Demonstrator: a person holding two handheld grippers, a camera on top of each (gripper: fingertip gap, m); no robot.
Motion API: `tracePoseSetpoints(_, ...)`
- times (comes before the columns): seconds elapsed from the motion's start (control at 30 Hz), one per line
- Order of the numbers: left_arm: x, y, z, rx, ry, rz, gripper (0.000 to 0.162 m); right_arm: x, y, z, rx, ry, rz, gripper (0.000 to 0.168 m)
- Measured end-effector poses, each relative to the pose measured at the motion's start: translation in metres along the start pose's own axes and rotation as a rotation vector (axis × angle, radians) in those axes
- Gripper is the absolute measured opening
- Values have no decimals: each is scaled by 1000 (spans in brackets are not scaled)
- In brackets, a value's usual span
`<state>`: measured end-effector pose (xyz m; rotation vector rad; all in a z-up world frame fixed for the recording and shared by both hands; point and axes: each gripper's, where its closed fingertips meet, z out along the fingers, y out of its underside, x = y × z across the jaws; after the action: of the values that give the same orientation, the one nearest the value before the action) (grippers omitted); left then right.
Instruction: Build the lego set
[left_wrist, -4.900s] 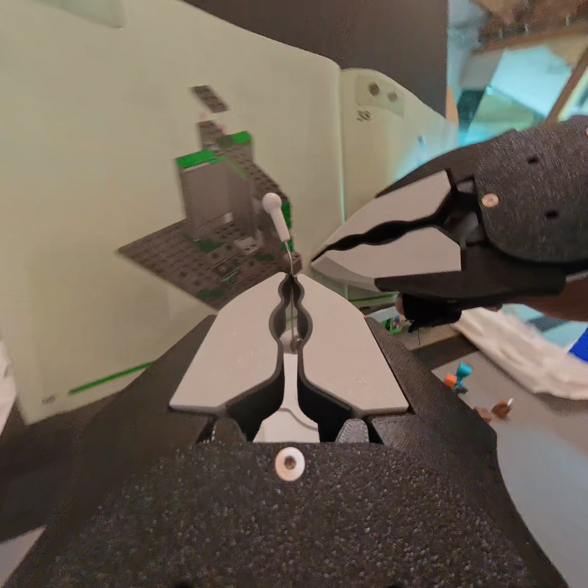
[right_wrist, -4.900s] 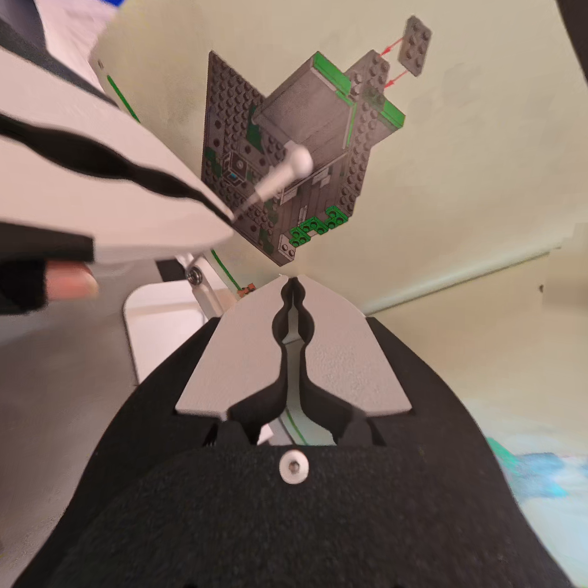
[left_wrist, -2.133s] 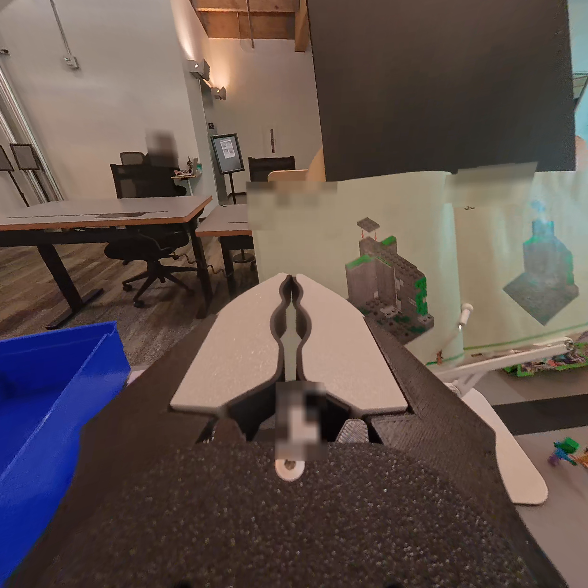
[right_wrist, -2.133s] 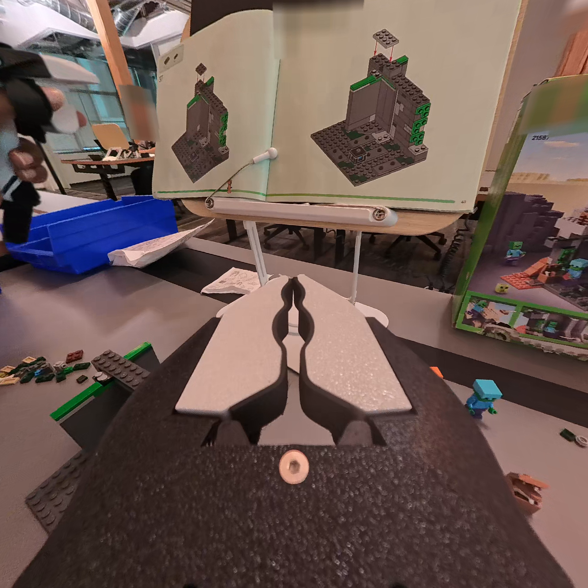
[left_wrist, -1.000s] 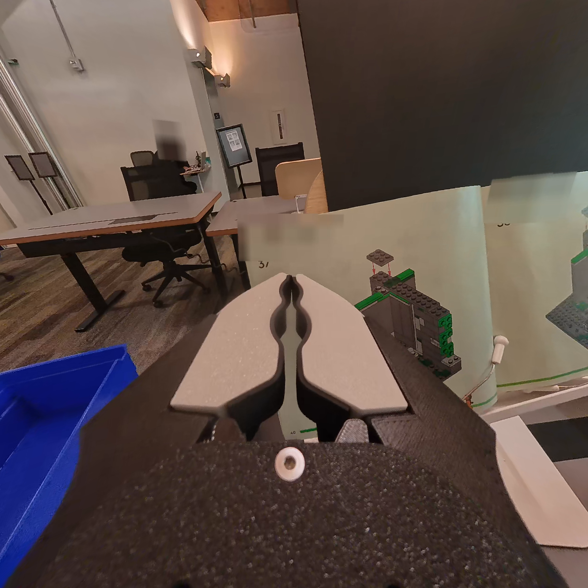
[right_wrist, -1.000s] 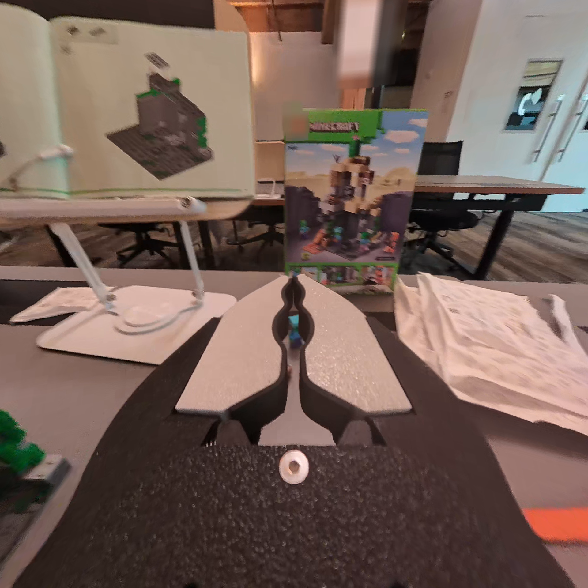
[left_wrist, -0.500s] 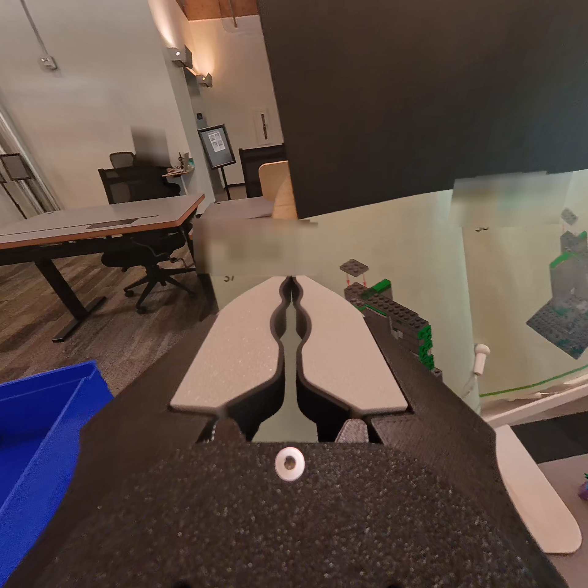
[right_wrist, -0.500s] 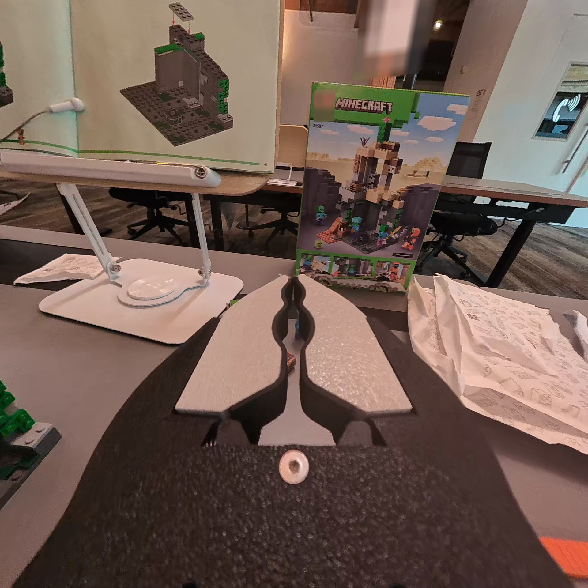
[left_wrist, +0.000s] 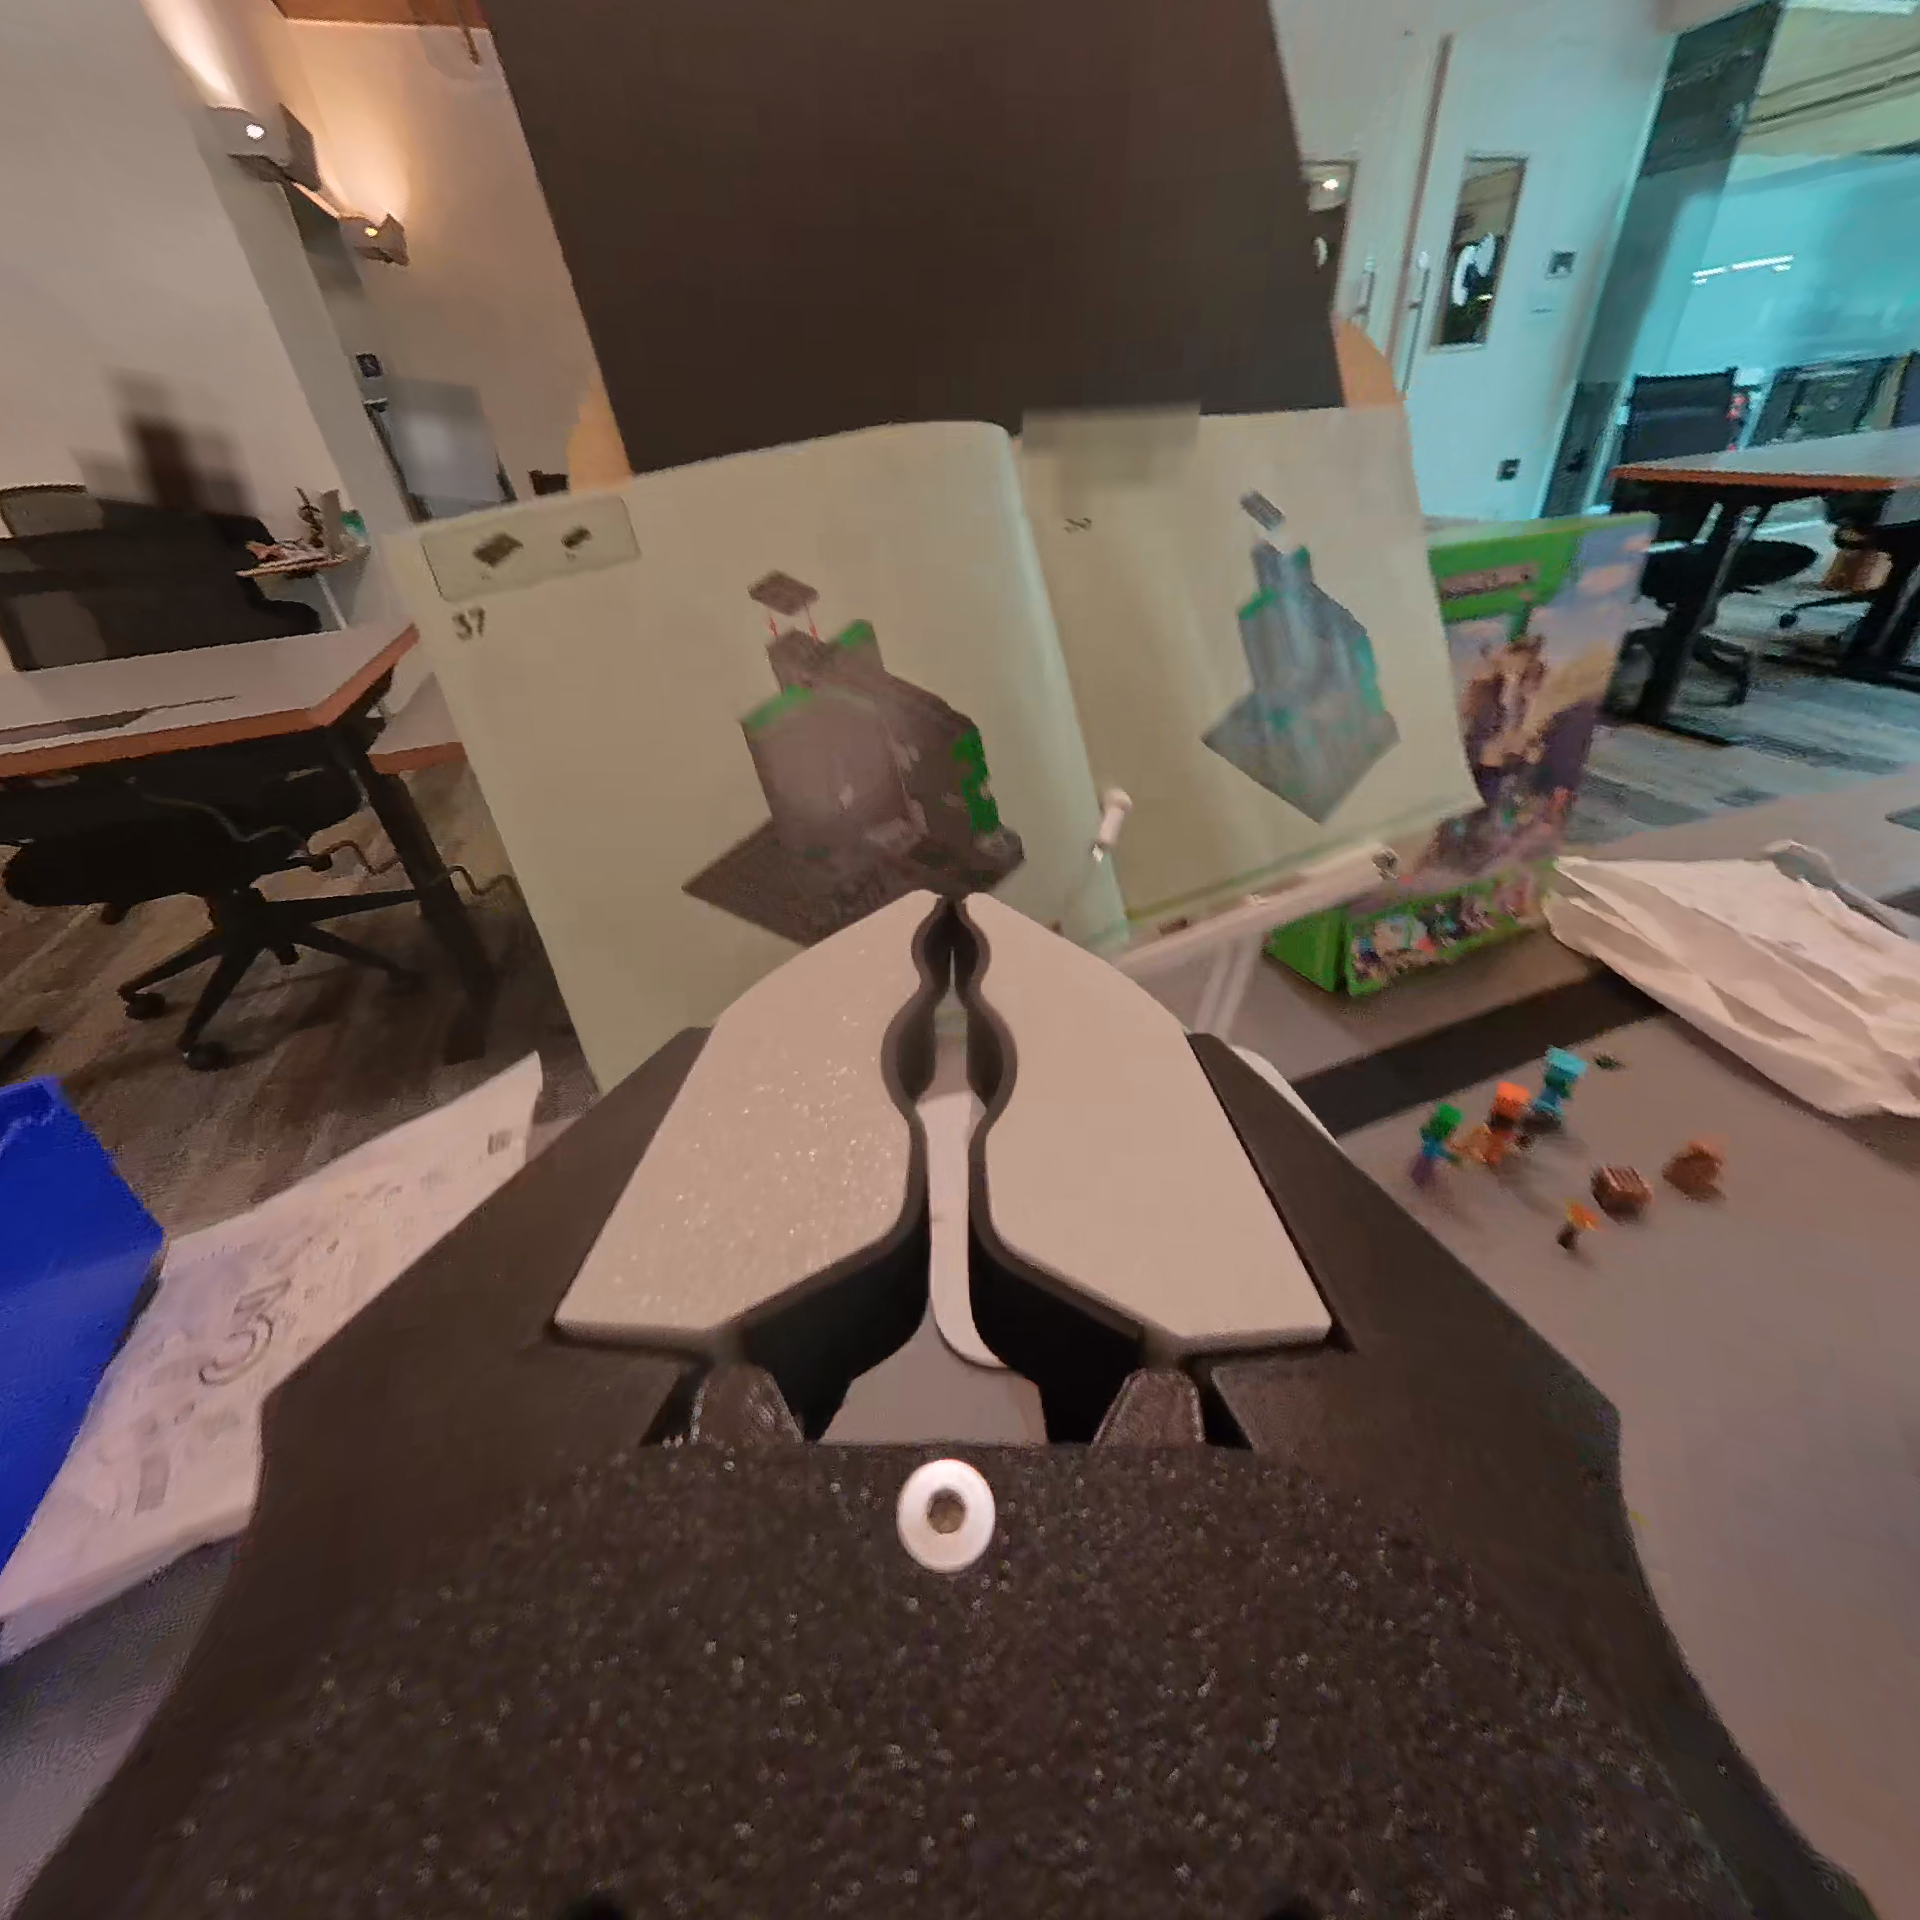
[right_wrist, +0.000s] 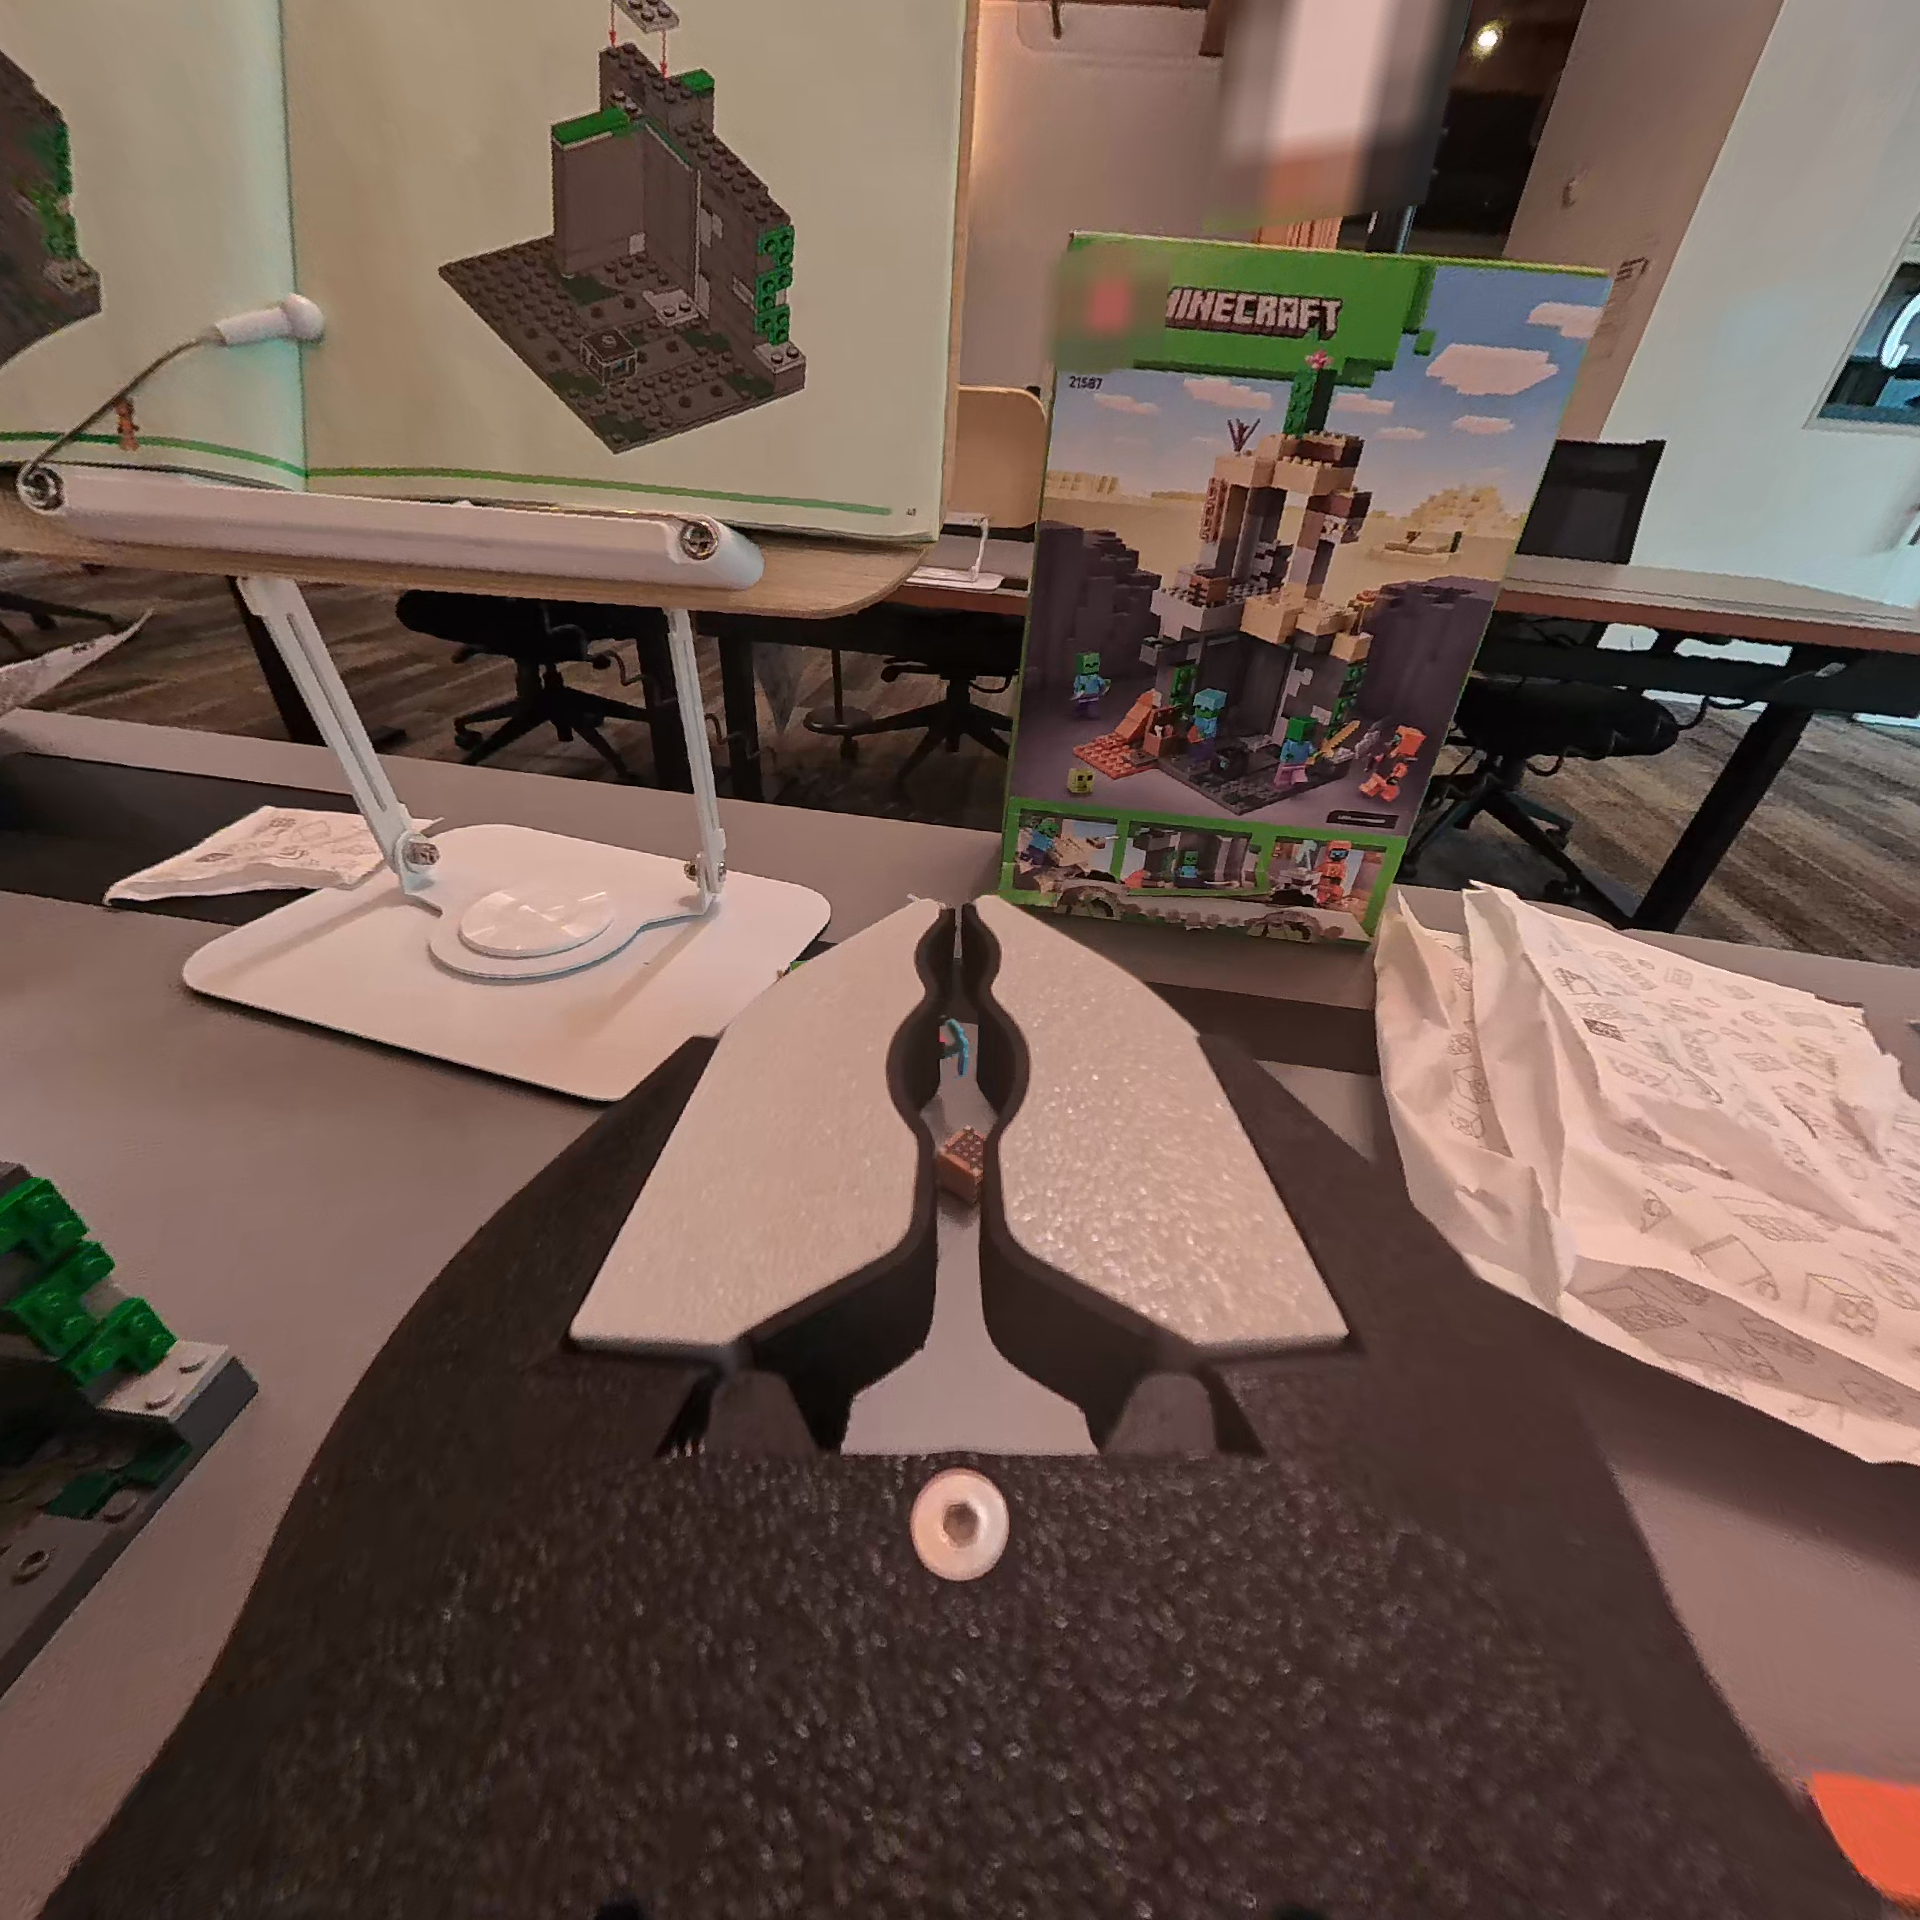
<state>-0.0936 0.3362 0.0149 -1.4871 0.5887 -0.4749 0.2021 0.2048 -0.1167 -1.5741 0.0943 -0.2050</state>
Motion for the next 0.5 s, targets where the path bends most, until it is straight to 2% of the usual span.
tracePoseSetpoints(0.2, 6, 20, -78, -61, 52, 14, 0, -6, 0, -2, 0, -10, -23, 1)
tracePoseSetpoints(0.23, -1, 23, -91, -75, 38, 19, 0, -6, 0, -2, 0, -11, -24, 1)
tracePoseSetpoints(0.27, -10, 26, -104, -87, 18, 16, 9, -7, 0, -2, 0, -11, -25, 1)
tracePoseSetpoints(0.4, -60, 35, -156, -144, -99, 39, 13, -8, 0, -2, -2, -14, -28, 1)
tracePoseSetpoints(0.5, -100, 50, -191, -245, -178, 55, 20, -9, 0, -3, -1, -15, -29, 1)
